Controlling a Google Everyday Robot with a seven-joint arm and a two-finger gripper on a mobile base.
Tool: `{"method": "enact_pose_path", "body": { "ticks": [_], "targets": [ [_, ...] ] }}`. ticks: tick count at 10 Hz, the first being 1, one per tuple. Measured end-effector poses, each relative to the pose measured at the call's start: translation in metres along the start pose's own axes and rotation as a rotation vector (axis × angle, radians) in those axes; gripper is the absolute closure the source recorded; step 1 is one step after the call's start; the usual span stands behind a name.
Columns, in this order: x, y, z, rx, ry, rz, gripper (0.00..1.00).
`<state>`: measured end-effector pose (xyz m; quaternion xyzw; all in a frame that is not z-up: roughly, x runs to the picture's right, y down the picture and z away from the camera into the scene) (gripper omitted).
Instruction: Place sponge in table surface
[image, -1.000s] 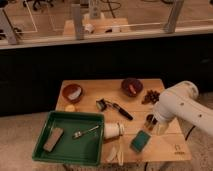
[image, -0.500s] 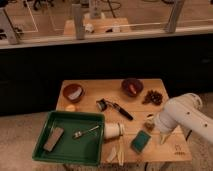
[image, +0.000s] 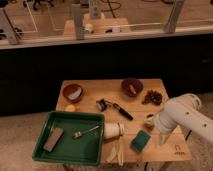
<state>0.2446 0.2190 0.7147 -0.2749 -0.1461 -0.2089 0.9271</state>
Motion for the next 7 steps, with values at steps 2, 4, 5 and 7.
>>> {"method": "enact_pose_path", "body": {
  "ticks": [2,4,5,7],
  "targets": [
    [0.000,0.000,0.000,0.000,0.000,0.000,0.20],
    [-0.003,0.001,0.002,-0.003,0.033,-0.041,0.20],
    [-0.008,0.000,0.007,-0.004,0.058,-0.103,0.20],
    [-0.013,-0.001,0.013,-0.003,0.076,-0.195,0.20]
  ]
}}
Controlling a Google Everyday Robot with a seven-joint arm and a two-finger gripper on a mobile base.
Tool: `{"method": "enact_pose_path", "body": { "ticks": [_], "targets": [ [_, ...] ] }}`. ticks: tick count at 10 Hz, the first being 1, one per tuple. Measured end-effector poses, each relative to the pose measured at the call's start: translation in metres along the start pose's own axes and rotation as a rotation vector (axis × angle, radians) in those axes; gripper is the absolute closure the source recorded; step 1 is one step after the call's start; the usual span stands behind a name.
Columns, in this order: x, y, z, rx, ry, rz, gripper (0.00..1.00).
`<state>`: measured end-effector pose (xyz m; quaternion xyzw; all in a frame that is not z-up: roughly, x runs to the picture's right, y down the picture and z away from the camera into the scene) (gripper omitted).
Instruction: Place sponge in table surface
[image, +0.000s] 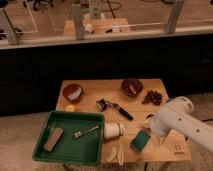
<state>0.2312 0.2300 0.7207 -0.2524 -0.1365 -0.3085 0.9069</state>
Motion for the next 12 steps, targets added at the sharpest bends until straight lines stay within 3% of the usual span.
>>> {"method": "enact_pose_path", "body": {
  "ticks": [3,6,12],
  "targets": [
    [-0.006,0.002,0.016,-0.023,-0.012,-0.087,0.20],
    [-0.010,0.005,0.033,-0.045,-0.033,-0.131,0.20],
    [-0.026,0.002,0.076,-0.067,-0.023,-0.217,0.20]
  ]
}}
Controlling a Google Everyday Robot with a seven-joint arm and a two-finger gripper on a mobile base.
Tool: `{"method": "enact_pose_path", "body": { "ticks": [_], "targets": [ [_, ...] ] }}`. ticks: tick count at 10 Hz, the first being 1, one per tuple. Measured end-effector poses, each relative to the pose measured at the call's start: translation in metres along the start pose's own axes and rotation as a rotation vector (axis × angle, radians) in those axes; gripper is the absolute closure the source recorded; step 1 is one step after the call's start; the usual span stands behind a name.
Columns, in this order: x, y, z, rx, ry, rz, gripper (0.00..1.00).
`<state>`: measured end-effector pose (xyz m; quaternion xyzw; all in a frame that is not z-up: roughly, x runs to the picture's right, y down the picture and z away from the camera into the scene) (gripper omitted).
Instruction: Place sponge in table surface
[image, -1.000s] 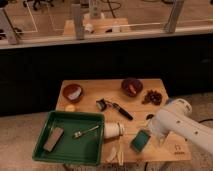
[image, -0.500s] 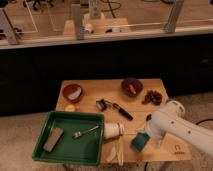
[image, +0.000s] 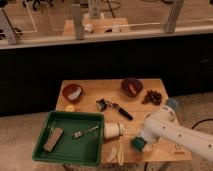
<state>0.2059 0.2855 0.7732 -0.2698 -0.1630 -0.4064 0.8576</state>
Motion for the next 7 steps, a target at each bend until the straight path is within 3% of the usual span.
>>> {"method": "enact_pose_path", "body": {
  "ticks": [5,7],
  "targets": [
    [-0.001,-0.011,0.012,-0.006,0.008,-0.023,0.20],
    [0.000,-0.012,0.013,-0.005,0.007,-0.031,0.33]
  ]
}}
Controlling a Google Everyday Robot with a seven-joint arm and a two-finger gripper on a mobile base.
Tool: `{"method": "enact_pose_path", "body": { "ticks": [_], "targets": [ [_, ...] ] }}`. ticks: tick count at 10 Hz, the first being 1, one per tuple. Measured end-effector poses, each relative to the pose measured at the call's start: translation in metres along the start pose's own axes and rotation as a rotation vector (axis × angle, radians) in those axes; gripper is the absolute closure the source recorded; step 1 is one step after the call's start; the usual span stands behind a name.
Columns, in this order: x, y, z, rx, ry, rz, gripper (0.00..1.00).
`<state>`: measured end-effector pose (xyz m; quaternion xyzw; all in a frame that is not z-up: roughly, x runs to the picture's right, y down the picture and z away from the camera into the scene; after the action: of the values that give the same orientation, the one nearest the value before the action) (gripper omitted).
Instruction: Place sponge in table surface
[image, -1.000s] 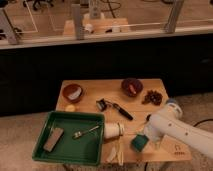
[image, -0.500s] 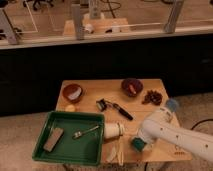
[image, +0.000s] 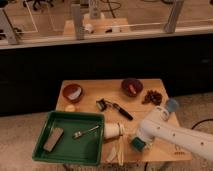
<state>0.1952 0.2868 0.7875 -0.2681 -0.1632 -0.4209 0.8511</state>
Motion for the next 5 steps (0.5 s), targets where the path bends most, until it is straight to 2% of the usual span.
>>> {"method": "enact_pose_path", "body": {
  "ticks": [5],
  "targets": [
    [-0.0035,-0.0028,-0.0022,-0.004,-0.012,-0.002,0.82]
  ]
}}
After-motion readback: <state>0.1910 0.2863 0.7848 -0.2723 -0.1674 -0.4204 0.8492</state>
